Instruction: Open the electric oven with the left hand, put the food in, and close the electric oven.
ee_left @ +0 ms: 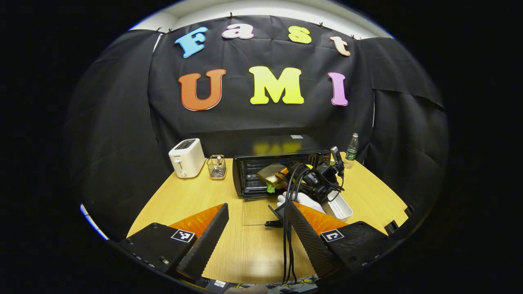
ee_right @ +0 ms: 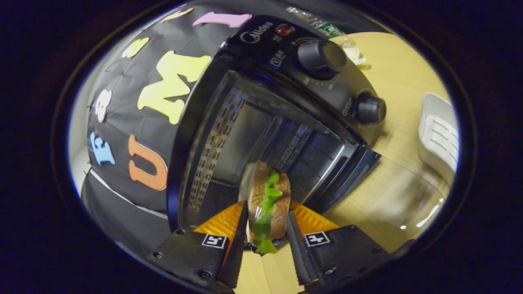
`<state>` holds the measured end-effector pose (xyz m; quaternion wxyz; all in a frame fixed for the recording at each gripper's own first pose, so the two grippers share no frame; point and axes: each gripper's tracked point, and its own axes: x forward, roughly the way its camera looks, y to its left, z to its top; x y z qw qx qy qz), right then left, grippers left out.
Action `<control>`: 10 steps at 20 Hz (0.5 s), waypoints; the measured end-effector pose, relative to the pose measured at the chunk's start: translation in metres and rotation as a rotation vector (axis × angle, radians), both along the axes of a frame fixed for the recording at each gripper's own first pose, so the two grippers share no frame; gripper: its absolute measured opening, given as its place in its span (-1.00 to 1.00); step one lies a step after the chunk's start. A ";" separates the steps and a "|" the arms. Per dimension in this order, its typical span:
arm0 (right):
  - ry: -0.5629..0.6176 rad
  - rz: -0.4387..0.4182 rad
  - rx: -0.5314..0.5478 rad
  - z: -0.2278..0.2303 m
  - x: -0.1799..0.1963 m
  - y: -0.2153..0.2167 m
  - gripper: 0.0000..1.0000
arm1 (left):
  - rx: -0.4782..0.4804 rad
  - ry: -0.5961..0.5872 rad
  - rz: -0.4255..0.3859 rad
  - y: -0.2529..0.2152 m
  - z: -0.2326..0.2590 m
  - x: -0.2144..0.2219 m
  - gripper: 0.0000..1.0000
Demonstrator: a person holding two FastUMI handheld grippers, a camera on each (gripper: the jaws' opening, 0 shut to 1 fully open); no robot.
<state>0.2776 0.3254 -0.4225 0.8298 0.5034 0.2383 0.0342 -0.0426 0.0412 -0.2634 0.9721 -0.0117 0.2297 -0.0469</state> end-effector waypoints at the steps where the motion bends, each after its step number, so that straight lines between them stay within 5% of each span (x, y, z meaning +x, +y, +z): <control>1: 0.000 0.011 -0.037 -0.002 0.000 -0.002 0.01 | -0.006 0.001 0.002 -0.001 0.000 0.001 0.92; 3: 0.000 0.045 -0.132 -0.004 -0.003 -0.002 0.22 | -0.016 0.002 0.004 -0.003 -0.001 0.004 0.92; 6: 0.000 0.077 -0.316 -0.010 -0.006 -0.008 0.80 | -0.022 -0.008 0.001 -0.007 0.001 0.007 0.92; 10: -0.050 0.119 -0.556 -0.006 -0.008 -0.019 1.00 | -0.014 -0.027 0.004 -0.006 0.003 0.010 0.92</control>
